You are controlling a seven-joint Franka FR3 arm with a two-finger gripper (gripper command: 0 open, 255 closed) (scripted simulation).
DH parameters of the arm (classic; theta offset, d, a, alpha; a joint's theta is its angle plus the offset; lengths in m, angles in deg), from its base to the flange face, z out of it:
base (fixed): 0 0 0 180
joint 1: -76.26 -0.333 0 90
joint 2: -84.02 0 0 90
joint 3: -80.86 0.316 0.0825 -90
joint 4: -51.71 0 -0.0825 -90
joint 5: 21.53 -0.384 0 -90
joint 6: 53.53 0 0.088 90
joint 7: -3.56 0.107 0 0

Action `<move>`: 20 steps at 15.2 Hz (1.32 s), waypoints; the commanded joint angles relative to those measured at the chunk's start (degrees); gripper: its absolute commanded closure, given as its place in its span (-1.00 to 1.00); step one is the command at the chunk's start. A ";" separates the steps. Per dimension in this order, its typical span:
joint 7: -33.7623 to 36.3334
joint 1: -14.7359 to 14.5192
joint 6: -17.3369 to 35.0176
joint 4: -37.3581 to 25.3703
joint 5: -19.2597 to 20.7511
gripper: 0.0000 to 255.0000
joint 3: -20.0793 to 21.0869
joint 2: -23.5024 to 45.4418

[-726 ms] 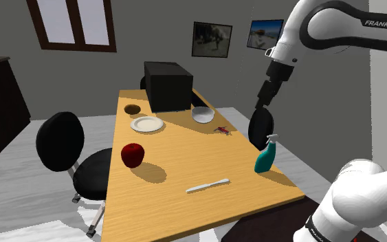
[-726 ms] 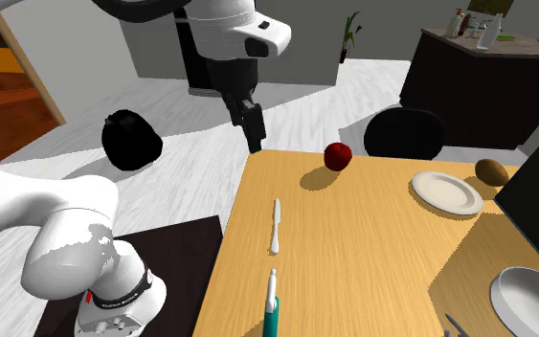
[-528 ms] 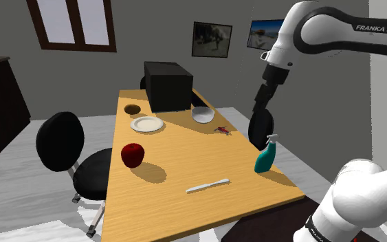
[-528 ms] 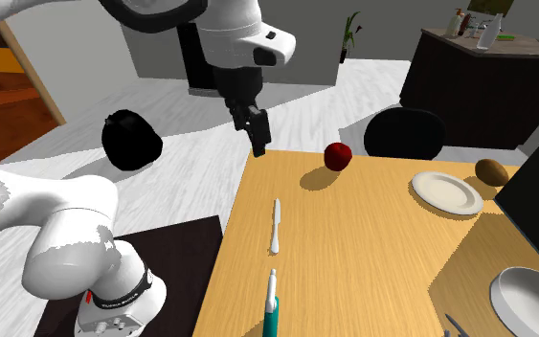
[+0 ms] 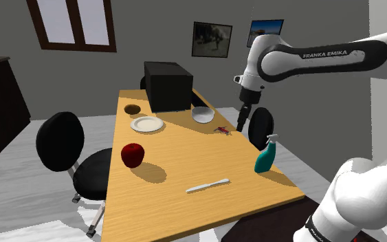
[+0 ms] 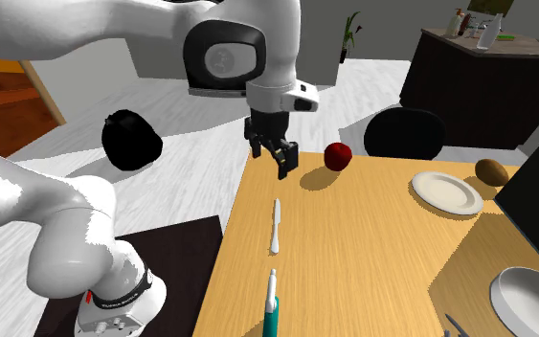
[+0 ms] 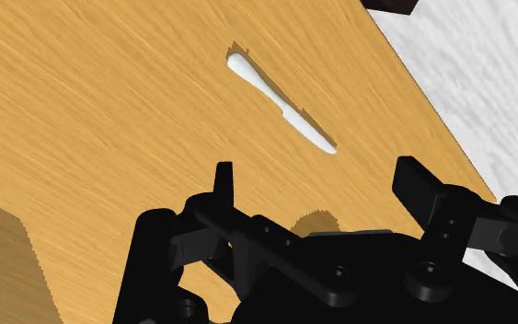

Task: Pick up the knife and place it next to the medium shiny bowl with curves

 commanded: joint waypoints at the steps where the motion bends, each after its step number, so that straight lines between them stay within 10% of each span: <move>1: -2.49 -0.99 2.40 0.31 0.40 -1.00 0.26 3.33; 20: -20.07 -7.39 23.50 -2.93 8.77 -1.00 4.61 39.22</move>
